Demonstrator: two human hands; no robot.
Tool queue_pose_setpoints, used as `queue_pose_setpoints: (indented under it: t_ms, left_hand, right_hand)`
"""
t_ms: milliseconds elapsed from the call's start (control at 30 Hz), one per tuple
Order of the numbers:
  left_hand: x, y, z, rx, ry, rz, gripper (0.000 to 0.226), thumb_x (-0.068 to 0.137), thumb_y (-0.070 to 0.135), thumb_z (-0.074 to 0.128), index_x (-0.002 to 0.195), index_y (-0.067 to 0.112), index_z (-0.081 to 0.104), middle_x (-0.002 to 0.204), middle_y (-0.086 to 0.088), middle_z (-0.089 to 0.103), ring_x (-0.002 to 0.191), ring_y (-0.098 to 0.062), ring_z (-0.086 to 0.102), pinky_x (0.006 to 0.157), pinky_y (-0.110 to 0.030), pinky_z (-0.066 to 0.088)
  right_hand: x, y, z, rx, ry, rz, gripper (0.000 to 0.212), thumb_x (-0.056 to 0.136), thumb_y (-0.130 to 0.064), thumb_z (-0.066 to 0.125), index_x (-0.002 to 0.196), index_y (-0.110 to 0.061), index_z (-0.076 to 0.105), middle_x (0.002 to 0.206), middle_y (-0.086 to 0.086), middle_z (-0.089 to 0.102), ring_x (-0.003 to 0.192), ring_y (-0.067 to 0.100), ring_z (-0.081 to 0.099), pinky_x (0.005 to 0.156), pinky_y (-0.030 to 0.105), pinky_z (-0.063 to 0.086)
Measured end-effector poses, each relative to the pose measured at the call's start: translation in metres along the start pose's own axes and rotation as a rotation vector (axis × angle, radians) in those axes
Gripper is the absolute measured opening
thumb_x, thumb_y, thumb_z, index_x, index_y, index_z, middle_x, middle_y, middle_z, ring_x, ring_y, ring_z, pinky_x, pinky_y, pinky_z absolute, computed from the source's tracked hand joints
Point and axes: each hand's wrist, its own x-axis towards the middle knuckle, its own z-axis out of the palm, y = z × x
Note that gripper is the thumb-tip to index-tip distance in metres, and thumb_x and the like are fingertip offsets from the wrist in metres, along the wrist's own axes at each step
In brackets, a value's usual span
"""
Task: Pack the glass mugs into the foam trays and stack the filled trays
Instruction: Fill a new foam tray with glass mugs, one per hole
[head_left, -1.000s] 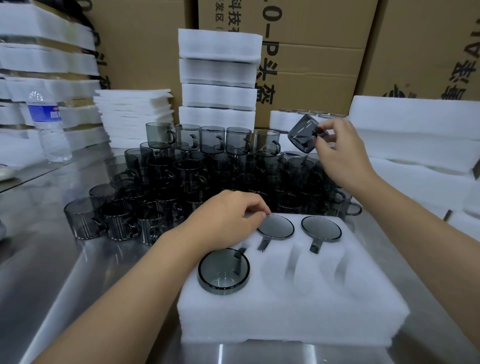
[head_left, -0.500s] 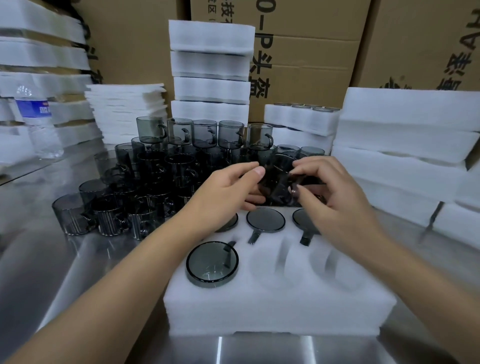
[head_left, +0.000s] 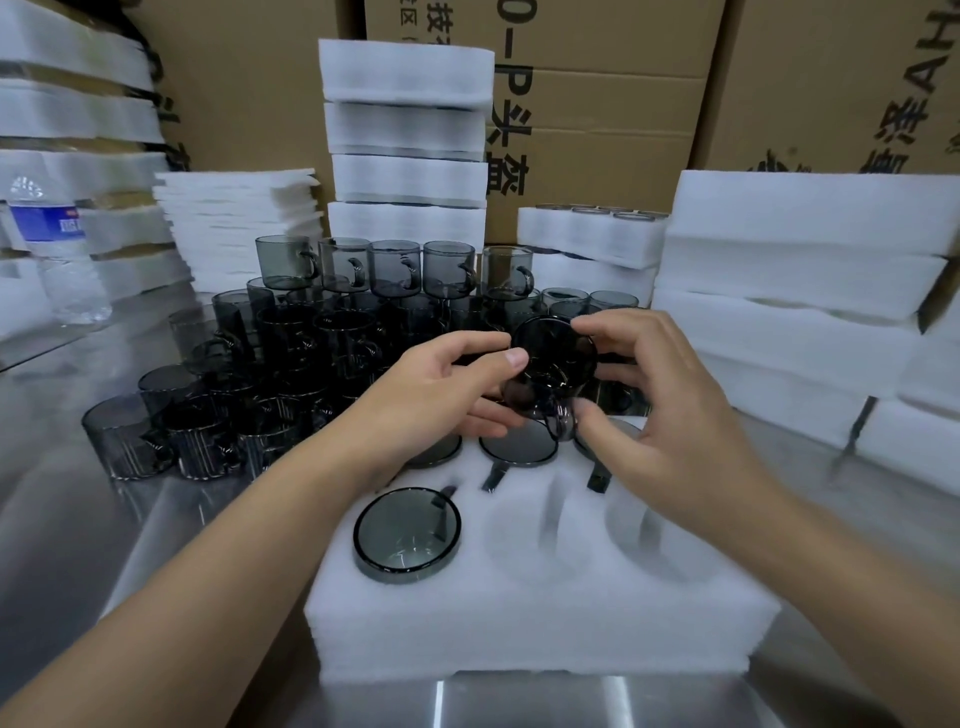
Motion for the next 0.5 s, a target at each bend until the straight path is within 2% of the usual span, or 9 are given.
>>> queue_pose_setpoints:
  t_ms: [133,267,367,500]
  left_hand:
    - [-0.0006,0.0,-0.0015,0.017,-0.035,-0.007,0.043,0.087,0.024,0.064,0.128,0.018,0.054,0.098,-0.003,0.074,0.084,-0.019,0.073,0.066,-0.02,0.054]
    - [-0.0028,0.0018,-0.0031,0.023,-0.068,-0.006,0.042,0.088,0.019,0.063,0.129,0.019,0.053,0.098,0.0,0.075,0.086,-0.017,0.072,0.067,-0.018,0.053]
    - [-0.0031,0.002,-0.0036,0.012,-0.077,-0.002,0.039,0.088,0.018,0.064,0.125,0.021,0.054,0.099,-0.001,0.074,0.087,-0.018,0.072,0.068,-0.019,0.054]
    - [-0.0029,0.0008,-0.0046,-0.003,-0.085,0.011,0.031,0.087,0.017,0.065,0.114,0.029,0.055,0.1,-0.002,0.074,0.089,-0.019,0.072,0.07,-0.02,0.055]
  right_hand:
    - [-0.0013,-0.0024,-0.0012,0.017,-0.006,0.018,0.052,0.077,-0.006,0.046,0.121,-0.035,0.045,0.119,-0.017,0.048,0.115,0.006,0.051,0.098,0.02,0.043]
    - [-0.0017,-0.005,-0.0022,0.024,-0.016,0.023,0.05,0.078,-0.006,0.044,0.12,-0.031,0.047,0.118,-0.017,0.048,0.115,0.008,0.051,0.097,0.02,0.043]
    - [-0.002,-0.0054,-0.0036,-0.024,-0.026,-0.003,0.043,0.081,-0.013,0.053,0.123,-0.023,0.052,0.118,-0.016,0.048,0.114,-0.002,0.047,0.098,0.015,0.037]
    - [-0.0023,-0.005,-0.004,-0.075,-0.049,-0.036,0.05,0.078,-0.028,0.068,0.124,-0.026,0.049,0.119,-0.017,0.044,0.115,-0.006,0.044,0.096,0.008,0.032]
